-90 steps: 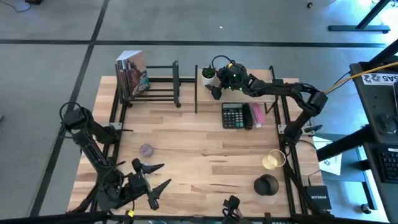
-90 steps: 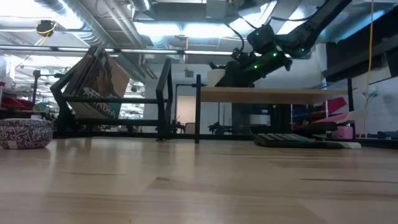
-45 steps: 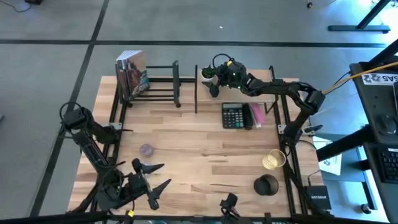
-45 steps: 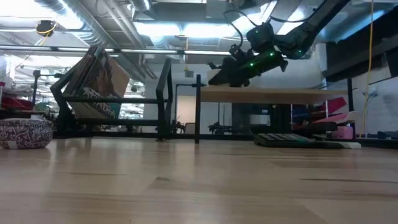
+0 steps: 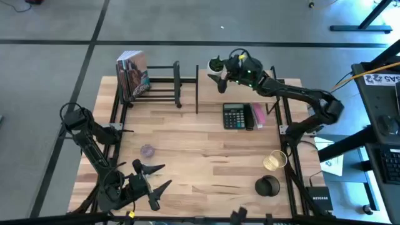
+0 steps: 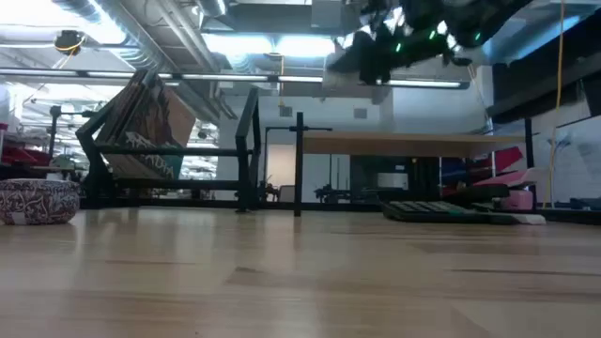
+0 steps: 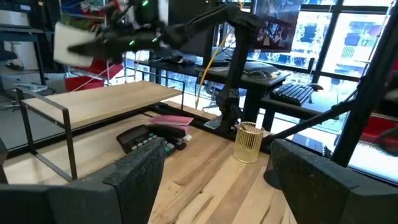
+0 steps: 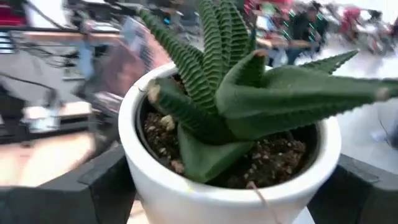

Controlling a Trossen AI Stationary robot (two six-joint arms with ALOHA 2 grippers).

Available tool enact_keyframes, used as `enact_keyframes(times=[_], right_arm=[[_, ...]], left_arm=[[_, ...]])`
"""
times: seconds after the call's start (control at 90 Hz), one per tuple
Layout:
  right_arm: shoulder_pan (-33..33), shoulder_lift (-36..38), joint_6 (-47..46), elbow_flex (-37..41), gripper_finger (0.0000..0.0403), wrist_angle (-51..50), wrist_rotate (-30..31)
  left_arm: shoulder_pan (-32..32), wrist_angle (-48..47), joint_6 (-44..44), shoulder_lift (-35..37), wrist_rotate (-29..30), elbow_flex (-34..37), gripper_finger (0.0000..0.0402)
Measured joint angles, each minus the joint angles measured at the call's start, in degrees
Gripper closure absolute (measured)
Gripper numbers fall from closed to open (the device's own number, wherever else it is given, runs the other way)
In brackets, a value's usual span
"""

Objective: Stock shelves
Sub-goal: Remove the potted plant from the shelf

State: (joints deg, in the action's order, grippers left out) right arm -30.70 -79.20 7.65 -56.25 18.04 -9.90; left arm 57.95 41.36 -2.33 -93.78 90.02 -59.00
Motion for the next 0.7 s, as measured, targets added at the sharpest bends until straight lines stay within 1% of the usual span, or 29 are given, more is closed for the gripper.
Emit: enact_keyframes(times=[0.122, 0.211, 0.356, 0.433, 0.489, 0.544, 0.611, 0.7], right_arm=[[6.78, 5.36, 3.16, -0.02, 0.0063, -5.6, -0.25], [12.41, 7.82, 3.52, -0.02, 0.0063, -10.21, -0.25], [22.33, 8.62, 3.55, 0.22, 0.0063, -18.19, -0.24], [27.96, 8.59, 3.57, 2.74, 0.0063, -19.26, 0.24], [31.84, 8.59, 3.25, 5.56, 0.0063, -18.18, 2.47], [35.78, 8.59, 2.03, 8.84, 0.0063, -17.3, 6.22], [39.69, 8.55, -0.85, 12.71, 0.0063, -16.01, 10.45], [43.38, 8.55, -6.12, 18.11, 0.0063, -11.73, 14.89]], left_arm=[[0.0, 0.0, -0.17, 0.0, 0.0, 0.0, 0.0126], [0.0, -0.02, -0.2, 0.0, 0.0, 0.0, 0.0126], [0.0, -0.24, -0.51, 0.0, 0.0, 0.0, 0.0126], [0.07, -0.24, -0.83, 0.0, 0.0, 0.0, 0.0126], [0.14, -0.27, -1.28, 0.0, 0.0, 0.0, 0.0126], [0.15, -0.29, -1.54, 0.0, 0.0, 0.0, 0.0126], [0.15, -0.45, -1.73, 0.02, 0.0, 0.0, 0.0126], [0.15, -0.53, -1.74, 0.02, 0.0, 0.0, 0.0126]])
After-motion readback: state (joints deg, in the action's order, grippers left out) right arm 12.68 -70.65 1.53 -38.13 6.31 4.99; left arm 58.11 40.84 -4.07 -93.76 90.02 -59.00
